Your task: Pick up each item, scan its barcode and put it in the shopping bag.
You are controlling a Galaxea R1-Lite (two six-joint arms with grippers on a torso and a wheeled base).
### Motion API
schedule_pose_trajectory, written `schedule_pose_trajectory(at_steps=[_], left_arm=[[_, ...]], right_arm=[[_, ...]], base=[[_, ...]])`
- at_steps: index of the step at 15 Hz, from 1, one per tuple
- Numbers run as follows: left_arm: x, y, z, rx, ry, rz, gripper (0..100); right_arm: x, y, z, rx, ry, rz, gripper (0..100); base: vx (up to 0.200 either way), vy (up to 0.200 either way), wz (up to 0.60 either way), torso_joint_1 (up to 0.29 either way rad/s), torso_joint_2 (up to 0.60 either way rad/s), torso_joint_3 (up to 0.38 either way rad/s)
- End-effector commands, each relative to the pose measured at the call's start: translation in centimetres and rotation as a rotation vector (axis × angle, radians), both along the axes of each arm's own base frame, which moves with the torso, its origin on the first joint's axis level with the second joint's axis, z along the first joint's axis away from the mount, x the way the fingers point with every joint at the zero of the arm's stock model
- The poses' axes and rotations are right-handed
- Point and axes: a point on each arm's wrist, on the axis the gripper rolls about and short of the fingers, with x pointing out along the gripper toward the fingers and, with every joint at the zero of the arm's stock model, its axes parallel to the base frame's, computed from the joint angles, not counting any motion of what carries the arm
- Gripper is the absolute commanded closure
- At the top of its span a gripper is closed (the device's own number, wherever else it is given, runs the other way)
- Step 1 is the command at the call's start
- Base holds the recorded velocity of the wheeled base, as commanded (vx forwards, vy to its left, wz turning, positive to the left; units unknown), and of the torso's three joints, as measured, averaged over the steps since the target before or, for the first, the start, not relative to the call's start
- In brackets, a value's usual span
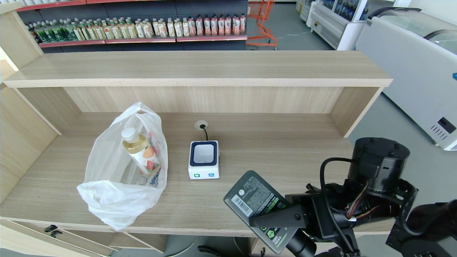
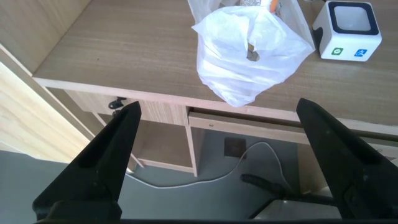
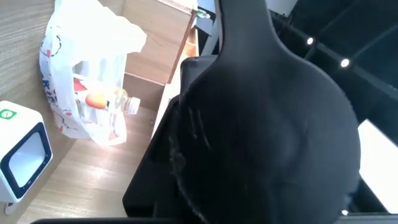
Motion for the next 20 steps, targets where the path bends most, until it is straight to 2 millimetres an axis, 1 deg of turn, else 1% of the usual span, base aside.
schedule_pose_trajectory(at_steps=[1,8,10,11,12,13,14,15,16,17,18,19,20], left_arm=[[0.0,0.0,0.0,-0.001,0.0,0.0,0],[0.0,0.0,0.0,-0.001,0.0,0.0,0],[0.0,0.0,0.0,-0.001,0.0,0.0,0],[0.0,0.0,0.0,-0.001,0.0,0.0,0],[0.0,0.0,0.0,-0.001,0.0,0.0,0],[0.0,0.0,0.0,-0.001,0.0,0.0,0],[0.0,0.0,0.0,-0.001,0.0,0.0,0],[0.0,0.0,0.0,-0.001,0.0,0.0,0],[0.0,0.0,0.0,-0.001,0.0,0.0,0],[0.0,0.0,0.0,-0.001,0.0,0.0,0],[0.0,0.0,0.0,-0.001,0.0,0.0,0],[0.0,0.0,0.0,-0.001,0.0,0.0,0],[0.0,0.0,0.0,-0.001,0.0,0.0,0]], right_arm=[[0.1,0.1,-0.3,-0.007,0.007,0.0,100],[0.2,0.3,-0.6,-0.012,0.004,0.004,100],[0.2,0.3,-0.6,-0.019,0.031,0.001,100],[0.3,-0.1,0.4,-0.011,0.096,-0.015,100],[0.4,-1.1,2.4,0.021,0.152,-0.057,100],[0.8,-2.5,4.4,0.068,0.24,-0.163,100],[1.0,-5.0,5.6,0.171,0.581,-0.455,100],[0.3,-5.5,4.6,0.256,0.878,-0.614,100],[-0.1,-5.7,4.4,0.333,1.126,-0.633,100],[0.0,-6.3,4.5,0.361,1.219,-0.612,100],[0.2,-9.0,4.8,0.418,1.243,-0.667,100],[0.2,-10.4,4.8,0.444,1.316,-0.722,100],[-0.1,-11.0,5.3,0.504,1.529,-0.719,100]], base=[[0.0,0.0,0.0,0.0,0.0,0.0],[0.0,0.0,0.0,0.0,0.0,0.0],[0.0,0.0,0.0,0.0,0.0,0.0],[0.0,0.0,0.0,0.0,0.0,0.0],[0.0,0.0,0.0,0.0,0.0,0.0],[0.0,0.0,0.0,0.0,0.0,0.0],[0.0,0.0,0.0,0.0,0.0,0.0],[0.0,0.0,0.0,0.0,0.0,0.0],[0.0,0.0,0.0,0.0,0.0,0.0],[0.0,0.0,0.0,0.0,0.0,0.0],[0.0,0.0,0.0,0.0,0.0,0.0],[0.0,0.0,0.0,0.0,0.0,0.0],[0.0,0.0,0.0,0.0,0.0,0.0]])
